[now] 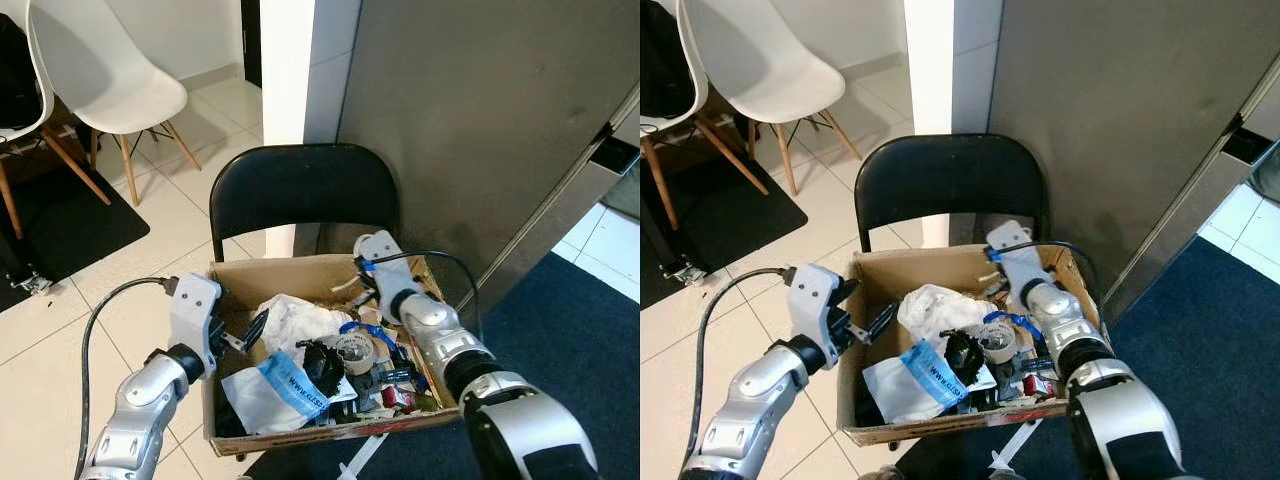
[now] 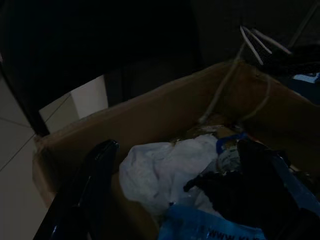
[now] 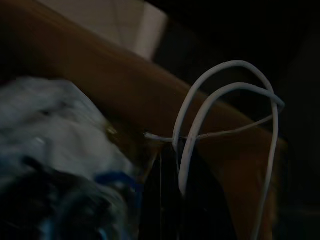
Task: Picking trash to rubbish bin
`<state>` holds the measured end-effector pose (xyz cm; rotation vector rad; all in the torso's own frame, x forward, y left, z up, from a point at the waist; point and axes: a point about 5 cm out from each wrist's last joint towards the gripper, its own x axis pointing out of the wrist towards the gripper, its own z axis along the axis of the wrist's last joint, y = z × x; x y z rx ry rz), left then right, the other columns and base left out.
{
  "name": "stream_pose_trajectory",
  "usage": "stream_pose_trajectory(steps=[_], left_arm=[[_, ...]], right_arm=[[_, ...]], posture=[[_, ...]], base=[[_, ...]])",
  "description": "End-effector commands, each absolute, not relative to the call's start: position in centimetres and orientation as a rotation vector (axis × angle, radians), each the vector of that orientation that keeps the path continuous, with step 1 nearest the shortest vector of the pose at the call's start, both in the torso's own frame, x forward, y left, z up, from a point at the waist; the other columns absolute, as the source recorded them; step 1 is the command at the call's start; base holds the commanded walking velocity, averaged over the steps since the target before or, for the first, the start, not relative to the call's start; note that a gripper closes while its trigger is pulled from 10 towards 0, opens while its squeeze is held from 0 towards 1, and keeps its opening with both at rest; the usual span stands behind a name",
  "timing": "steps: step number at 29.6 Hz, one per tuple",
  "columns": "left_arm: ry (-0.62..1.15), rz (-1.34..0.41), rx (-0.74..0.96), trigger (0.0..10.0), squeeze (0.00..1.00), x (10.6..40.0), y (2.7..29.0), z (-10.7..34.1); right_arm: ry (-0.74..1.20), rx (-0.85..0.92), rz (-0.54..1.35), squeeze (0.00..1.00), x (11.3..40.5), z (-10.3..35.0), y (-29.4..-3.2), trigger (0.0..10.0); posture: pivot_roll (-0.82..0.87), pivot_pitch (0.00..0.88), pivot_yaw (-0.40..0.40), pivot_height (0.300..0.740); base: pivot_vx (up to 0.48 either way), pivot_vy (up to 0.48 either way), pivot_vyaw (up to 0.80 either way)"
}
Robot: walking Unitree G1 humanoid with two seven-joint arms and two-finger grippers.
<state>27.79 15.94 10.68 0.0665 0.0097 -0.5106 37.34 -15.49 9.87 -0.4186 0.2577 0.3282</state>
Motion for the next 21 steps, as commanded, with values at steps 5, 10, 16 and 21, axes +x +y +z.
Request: stream_pose_trajectory(steps=[5, 10, 16, 21], left_arm=[[0.021, -0.51, 0.056, 10.0, 0.0, 27.3, 16.2, 10.6], [0.017, -0.503, 0.034, 10.0, 0.0, 27.4, 16.2, 10.6], [0.014, -0.52, 0.009, 10.0, 0.0, 27.4, 15.9, 10.8], [0.015, -0.531, 0.005, 10.0, 0.0, 27.3, 16.0, 10.9]], right_arm=[[0.397, -0.346, 0.32, 0.0, 36.5, 8.3, -17.6, 10.0], [0.475, -0.271, 0.351, 0.0, 35.7, 7.2, -18.5, 10.0], [0.562, -0.219, 0.418, 0.0, 34.8, 6.2, -19.0, 10.0], [0.584, -0.153, 0.448, 0.0, 34.6, 6.1, -18.9, 10.0]], posture=[[0.06, 0.204, -0.059, 0.74], [0.05, 0.201, -0.056, 0.74], [0.05, 0.195, -0.051, 0.74], [0.05, 0.193, -0.052, 0.74]], base=[[0.0, 0.0, 0.0], [0.0, 0.0, 0.0], [0.0, 0.0, 0.0], [0.0, 0.0, 0.0]])
